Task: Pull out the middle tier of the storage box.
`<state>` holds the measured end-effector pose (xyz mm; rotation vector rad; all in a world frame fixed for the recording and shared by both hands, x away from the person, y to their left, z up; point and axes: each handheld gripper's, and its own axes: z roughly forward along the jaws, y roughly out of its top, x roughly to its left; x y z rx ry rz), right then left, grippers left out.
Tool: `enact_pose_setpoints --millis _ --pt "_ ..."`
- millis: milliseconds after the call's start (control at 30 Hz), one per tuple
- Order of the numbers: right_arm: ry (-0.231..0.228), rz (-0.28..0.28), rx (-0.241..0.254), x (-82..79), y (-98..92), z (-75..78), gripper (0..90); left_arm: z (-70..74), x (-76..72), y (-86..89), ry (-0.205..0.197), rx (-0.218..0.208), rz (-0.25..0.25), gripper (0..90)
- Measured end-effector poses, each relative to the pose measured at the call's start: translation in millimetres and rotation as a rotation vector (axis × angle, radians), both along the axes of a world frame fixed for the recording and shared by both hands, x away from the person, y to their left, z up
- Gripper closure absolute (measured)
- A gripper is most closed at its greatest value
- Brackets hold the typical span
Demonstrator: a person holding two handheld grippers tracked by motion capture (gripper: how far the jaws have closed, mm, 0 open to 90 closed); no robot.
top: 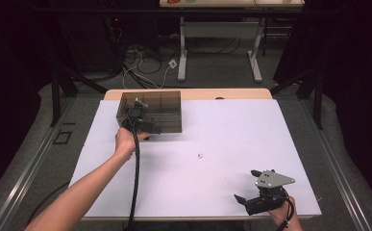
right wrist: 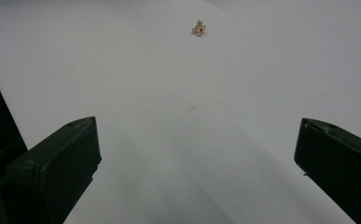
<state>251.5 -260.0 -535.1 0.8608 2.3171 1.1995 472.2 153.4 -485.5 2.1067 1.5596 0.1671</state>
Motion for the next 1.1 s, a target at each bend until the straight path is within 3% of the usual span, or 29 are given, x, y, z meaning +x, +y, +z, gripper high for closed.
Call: enact_pose_setpoints --millis 233,467,733,1100 --pt "-0.002 0.006 0.000 -0.1 0.4 0.1 0.0 -6.1 7.2 -3.2 0.027 0.022 0.048 16.9" --pt "0.003 0.003 -0.005 -0.3 -0.1 0.6 0.0 -6.5 13.1 -3.9 0.030 0.025 0.107 27.1" --pt "0.003 0.005 -0.001 -0.4 -0.4 0.9 0.0 -9.3 16.4 -5.6 0.031 0.013 0.129 36.2" --pt "0.005 0.007 -0.001 -0.3 -0.2 0.6 0.0 -12.5 17.7 -9.1 0.039 0.028 0.159 48.5"
